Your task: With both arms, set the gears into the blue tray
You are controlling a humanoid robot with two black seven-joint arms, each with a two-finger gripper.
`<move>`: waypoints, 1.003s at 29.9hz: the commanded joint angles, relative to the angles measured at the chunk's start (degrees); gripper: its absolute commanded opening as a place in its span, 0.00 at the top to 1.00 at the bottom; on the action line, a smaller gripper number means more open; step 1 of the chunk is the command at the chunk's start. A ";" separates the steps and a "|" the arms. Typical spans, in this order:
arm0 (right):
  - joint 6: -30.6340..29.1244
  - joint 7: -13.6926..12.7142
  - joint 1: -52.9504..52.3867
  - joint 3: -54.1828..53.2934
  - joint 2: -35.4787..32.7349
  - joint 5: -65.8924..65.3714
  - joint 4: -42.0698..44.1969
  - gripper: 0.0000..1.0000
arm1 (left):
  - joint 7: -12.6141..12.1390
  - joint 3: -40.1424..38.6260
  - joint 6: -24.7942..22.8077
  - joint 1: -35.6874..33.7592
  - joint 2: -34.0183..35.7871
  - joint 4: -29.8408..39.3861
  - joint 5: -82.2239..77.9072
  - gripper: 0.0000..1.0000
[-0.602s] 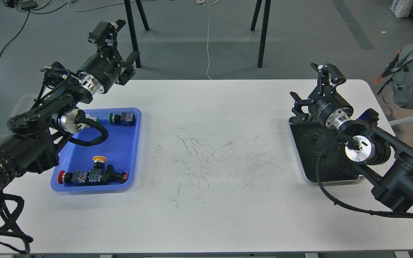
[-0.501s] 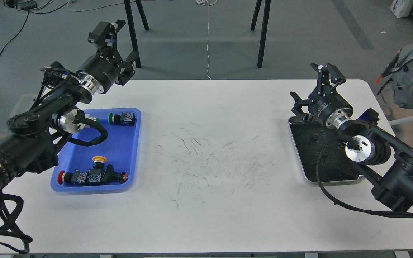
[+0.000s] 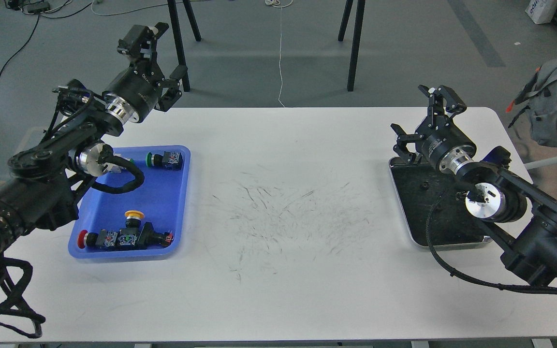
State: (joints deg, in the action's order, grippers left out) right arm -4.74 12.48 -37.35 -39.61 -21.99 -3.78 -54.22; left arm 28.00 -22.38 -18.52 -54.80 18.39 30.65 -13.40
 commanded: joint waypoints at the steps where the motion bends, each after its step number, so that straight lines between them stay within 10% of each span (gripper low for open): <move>1: 0.00 0.00 -0.09 -0.03 0.19 0.00 0.00 0.01 | 0.00 -0.12 0.50 -0.04 -0.11 0.02 -0.31 0.00; 6: 0.00 0.00 0.00 0.06 0.37 0.00 0.08 0.01 | 0.00 0.23 0.24 0.22 0.24 -0.15 -0.39 0.00; 10: 0.00 0.00 0.00 0.06 0.46 0.00 0.08 0.01 | 0.00 -0.12 -9.48 0.40 1.03 -0.06 0.04 0.00; 30: 0.00 0.00 0.09 -0.03 0.46 0.00 0.00 0.01 | 0.00 -2.57 -9.48 0.31 0.33 -0.42 4.17 0.00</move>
State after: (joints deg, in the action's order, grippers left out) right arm -4.75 12.48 -37.35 -39.73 -21.53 -3.78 -54.24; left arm 28.00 -23.87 -28.02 -54.69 18.76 30.53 -9.83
